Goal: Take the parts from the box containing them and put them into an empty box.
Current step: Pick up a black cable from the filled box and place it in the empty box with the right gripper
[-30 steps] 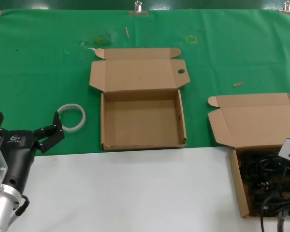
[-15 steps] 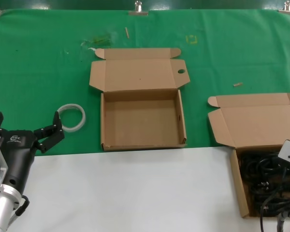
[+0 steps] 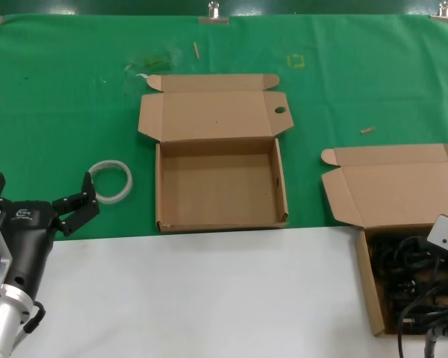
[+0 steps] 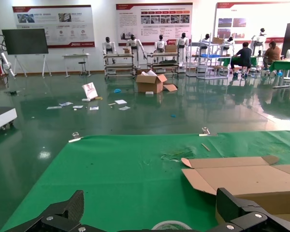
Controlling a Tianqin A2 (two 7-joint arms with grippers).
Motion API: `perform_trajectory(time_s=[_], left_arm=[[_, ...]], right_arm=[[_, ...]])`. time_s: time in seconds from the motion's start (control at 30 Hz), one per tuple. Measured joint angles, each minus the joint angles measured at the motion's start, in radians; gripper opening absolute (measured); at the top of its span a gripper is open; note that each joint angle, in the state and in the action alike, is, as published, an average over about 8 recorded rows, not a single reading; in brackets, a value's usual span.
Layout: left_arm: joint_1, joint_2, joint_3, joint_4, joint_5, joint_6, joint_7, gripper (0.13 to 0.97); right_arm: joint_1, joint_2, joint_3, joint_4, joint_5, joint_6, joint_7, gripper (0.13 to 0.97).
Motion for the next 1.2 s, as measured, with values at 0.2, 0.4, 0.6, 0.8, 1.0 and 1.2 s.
perform_trajectory(time_s=[0.2, 0.4, 0.6, 0.8, 1.0, 1.2], left_arm=[[0.000, 0.000, 0.000, 0.000, 0.000, 0.000, 0.000, 0.965], [0.000, 0.000, 0.000, 0.000, 0.000, 0.000, 0.000, 0.965], [0.000, 0.000, 0.000, 0.000, 0.000, 0.000, 0.000, 0.965], [0.000, 0.000, 0.000, 0.000, 0.000, 0.000, 0.000, 0.965], [0.000, 0.000, 0.000, 0.000, 0.000, 0.000, 0.000, 0.965], [0.000, 0.000, 0.000, 0.000, 0.000, 0.000, 0.000, 0.965]], right_arm=[[-0.004, 0.000, -0.023, 0.038, 0.000, 0.021, 0.015, 0.311], [-0.016, 0.000, -0.086, 0.136, 0.000, 0.080, 0.054, 0.311], [-0.030, -0.001, -0.182, 0.229, 0.000, 0.129, 0.171, 0.311], [-0.034, -0.001, -0.298, 0.209, 0.000, 0.077, 0.383, 0.311], [-0.014, -0.001, -0.402, 0.095, 0.000, -0.043, 0.579, 0.311], [0.036, 0.000, -0.498, -0.047, 0.000, -0.159, 0.723, 0.311]])
